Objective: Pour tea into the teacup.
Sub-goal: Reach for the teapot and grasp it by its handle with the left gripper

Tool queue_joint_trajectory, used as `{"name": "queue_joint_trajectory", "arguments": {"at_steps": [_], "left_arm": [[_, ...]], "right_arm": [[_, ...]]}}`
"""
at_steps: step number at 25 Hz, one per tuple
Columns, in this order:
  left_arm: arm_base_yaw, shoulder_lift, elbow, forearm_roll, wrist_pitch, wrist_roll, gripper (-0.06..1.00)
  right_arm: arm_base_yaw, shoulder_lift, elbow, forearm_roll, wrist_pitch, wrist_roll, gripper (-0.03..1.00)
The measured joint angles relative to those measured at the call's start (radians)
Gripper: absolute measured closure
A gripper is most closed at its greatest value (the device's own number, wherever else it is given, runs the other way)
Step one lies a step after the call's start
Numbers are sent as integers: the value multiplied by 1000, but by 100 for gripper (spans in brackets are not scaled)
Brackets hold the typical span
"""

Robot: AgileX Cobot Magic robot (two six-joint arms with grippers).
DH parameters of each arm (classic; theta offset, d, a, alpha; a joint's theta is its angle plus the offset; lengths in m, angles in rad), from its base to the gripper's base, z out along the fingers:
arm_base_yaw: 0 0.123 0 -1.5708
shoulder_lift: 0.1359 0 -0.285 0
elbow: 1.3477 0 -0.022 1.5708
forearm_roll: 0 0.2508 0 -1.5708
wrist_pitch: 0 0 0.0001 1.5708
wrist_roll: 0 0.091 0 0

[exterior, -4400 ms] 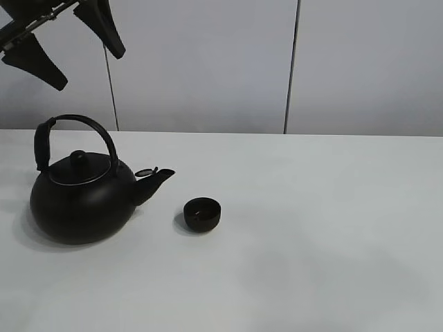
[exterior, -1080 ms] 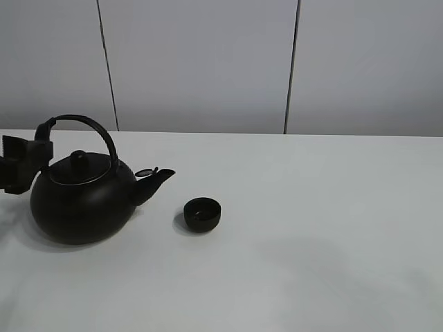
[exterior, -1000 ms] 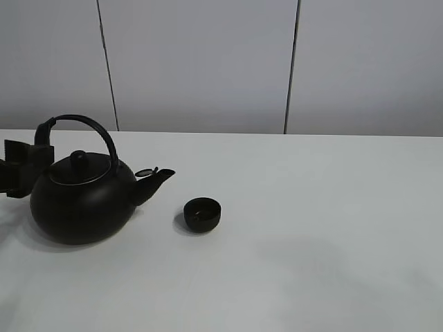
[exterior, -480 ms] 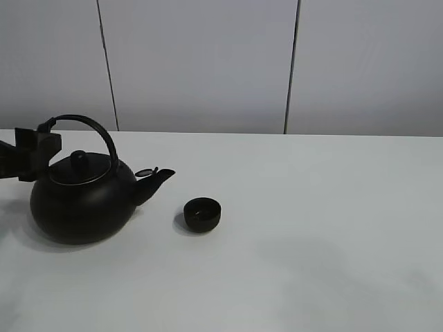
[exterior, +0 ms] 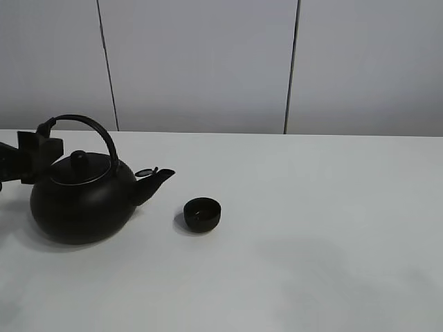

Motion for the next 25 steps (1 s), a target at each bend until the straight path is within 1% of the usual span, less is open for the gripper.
{"name": "queue_joint_trajectory", "arguments": {"at_steps": [10, 14, 17, 21, 24, 25], "left_arm": [[0, 47, -45, 11, 13, -3, 25], [1, 54, -63, 12, 22, -20, 25], [13, 54, -80, 25, 24, -25, 25], [36, 54, -105, 57, 60, -38, 25], [42, 54, -109, 62, 75, -45, 25], [42, 54, -109, 62, 76, -45, 27]], "right_arm": [[0, 0, 0, 0, 0, 0, 29], [0, 0, 0, 0, -1, 0, 29], [0, 0, 0, 0, -1, 0, 29], [0, 0, 0, 6, -1, 0, 29], [0, 0, 0, 6, -1, 0, 29], [0, 0, 0, 11, -1, 0, 29]]}}
